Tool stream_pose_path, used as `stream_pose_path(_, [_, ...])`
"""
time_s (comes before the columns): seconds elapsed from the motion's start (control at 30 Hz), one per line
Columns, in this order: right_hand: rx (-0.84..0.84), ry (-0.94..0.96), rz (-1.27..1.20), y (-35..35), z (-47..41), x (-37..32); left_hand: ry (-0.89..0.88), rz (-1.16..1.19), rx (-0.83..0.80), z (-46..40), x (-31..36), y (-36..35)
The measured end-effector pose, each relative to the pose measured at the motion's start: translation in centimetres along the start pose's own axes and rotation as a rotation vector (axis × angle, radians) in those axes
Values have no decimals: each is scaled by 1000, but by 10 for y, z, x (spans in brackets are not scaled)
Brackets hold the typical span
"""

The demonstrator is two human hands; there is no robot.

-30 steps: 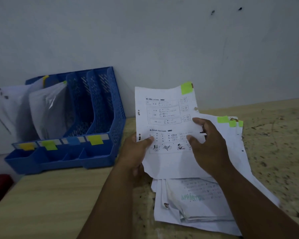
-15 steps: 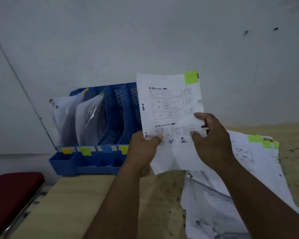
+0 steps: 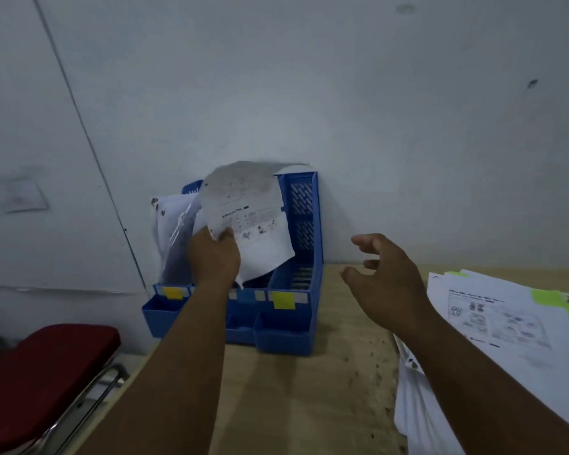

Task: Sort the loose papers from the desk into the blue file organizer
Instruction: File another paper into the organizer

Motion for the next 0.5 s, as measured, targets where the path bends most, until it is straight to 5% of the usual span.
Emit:
stream_pose_path(0.17, [-4,6,18,-9,-6,-1,-4,-266,145,-12,-4,18])
stream_pose_path(0.5, [-51,25,26,-36,-16,-4,-131,-343,388,-18,-7,35])
Point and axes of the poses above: each hand's wrist, its own z-axis away from the middle knuckle, its own y-axis out of the back of the hand, x = y × z, the point moved 2 cm from there along -z, towards the middle knuckle, and after that the axes turned 8 degrees about -x, right-handed, at the moved point
